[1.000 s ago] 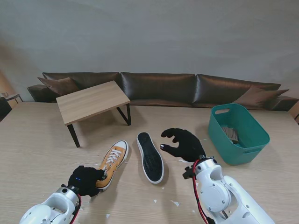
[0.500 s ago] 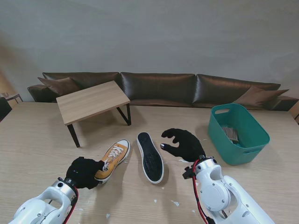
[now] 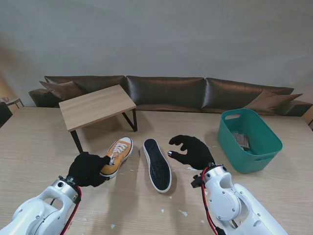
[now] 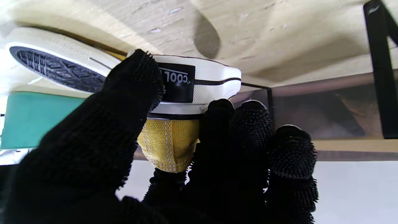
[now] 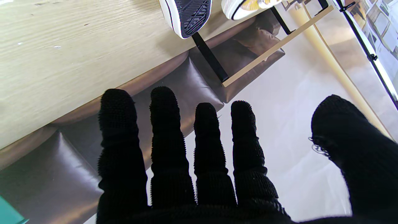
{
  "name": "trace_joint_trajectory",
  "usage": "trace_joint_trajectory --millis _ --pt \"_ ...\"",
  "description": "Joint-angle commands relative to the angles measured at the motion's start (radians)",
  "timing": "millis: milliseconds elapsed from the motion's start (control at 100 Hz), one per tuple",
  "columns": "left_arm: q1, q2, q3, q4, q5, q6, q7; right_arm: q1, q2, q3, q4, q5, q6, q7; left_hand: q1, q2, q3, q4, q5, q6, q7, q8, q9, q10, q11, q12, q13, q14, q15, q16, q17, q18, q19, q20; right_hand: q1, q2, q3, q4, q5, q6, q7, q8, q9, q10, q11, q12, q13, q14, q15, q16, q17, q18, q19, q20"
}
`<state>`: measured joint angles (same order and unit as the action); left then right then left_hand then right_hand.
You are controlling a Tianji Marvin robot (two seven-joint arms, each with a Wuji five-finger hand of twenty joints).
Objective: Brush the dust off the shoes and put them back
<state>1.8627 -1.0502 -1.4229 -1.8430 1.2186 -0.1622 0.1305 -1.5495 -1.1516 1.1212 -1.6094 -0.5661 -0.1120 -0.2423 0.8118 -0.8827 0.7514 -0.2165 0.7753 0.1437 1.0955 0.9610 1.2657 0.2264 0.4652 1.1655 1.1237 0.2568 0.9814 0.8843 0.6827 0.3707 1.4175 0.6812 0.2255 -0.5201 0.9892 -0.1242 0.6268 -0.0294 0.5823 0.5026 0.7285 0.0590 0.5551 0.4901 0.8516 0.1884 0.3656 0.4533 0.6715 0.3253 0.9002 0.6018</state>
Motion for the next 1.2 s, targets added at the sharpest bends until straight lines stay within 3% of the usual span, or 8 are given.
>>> trace_joint_trajectory --millis 0,340,610,810,1190 --pt "-0.018 -0.004 -0.011 -0.039 -0.014 -0.017 -0.015 0.0 -0.003 -0.004 0.002 0.0 -0.003 0.015 0.105 0.089 0.114 0.039 0.126 0.14 0.341 0.127 0.034 -0.098 0.018 0.019 0.043 -0.037 0.0 0.015 -0.001 0.028 0.007 0.004 -0.026 0.033 0.004 0.028 -0.038 0.002 0.012 -0.003 -0.001 0.012 0.001 -0.011 0.003 0.004 0.002 -0.001 -0.346 0.022 -0.018 0.017" --pt "-0.077 -0.005 -0.04 -0.086 -0.031 -0.103 -0.036 0.003 -0.003 -0.006 0.005 0.001 -0.002 0.021 0.111 0.1 0.098 0.04 0.12 0.14 0.335 0.131 0.027 -0.096 0.014 0.025 0.033 -0.036 -0.006 0.023 -0.012 0.018 0.008 0.008 -0.026 0.037 0.003 0.029 -0.039 0.004 0.013 -0.005 -0.004 0.012 0.002 -0.011 0.001 0.005 0.003 -0.001 -0.348 0.021 -0.018 0.016" --pt "-0.156 -0.009 -0.028 -0.087 -0.044 -0.116 -0.008 0.005 -0.002 -0.006 0.008 0.002 -0.002 0.023 0.112 0.103 0.092 0.04 0.118 0.138 0.334 0.133 0.026 -0.095 0.012 0.028 0.033 -0.037 -0.006 0.027 -0.012 0.019 0.011 0.011 -0.028 0.039 0.002 0.029 -0.039 0.003 0.012 -0.005 -0.005 0.013 0.002 -0.012 0.0 0.005 0.003 -0.002 -0.348 0.021 -0.017 0.017" --pt "-0.215 -0.014 -0.004 -0.06 -0.047 -0.074 0.027 0.007 -0.002 -0.007 0.012 0.003 -0.002 0.023 0.113 0.101 0.095 0.042 0.118 0.135 0.335 0.136 0.029 -0.092 0.013 0.029 0.036 -0.036 0.0 0.031 -0.007 0.024 0.016 0.013 -0.028 0.041 0.002 0.03 -0.039 0.003 0.013 -0.005 -0.005 0.013 0.002 -0.012 0.002 0.005 0.004 -0.002 -0.349 0.02 -0.018 0.016" --pt "-0.31 -0.021 0.035 0.022 -0.017 0.064 0.112 0.01 -0.002 -0.008 0.018 0.008 -0.002 0.027 0.11 0.085 0.121 0.051 0.123 0.146 0.339 0.154 0.038 -0.091 0.027 0.036 0.049 -0.035 0.018 0.034 0.006 0.037 0.03 0.019 -0.028 0.042 0.001 0.03 -0.04 0.004 0.012 -0.006 -0.005 0.014 0.003 -0.012 0.001 0.005 0.005 -0.002 -0.351 0.021 -0.018 0.016"
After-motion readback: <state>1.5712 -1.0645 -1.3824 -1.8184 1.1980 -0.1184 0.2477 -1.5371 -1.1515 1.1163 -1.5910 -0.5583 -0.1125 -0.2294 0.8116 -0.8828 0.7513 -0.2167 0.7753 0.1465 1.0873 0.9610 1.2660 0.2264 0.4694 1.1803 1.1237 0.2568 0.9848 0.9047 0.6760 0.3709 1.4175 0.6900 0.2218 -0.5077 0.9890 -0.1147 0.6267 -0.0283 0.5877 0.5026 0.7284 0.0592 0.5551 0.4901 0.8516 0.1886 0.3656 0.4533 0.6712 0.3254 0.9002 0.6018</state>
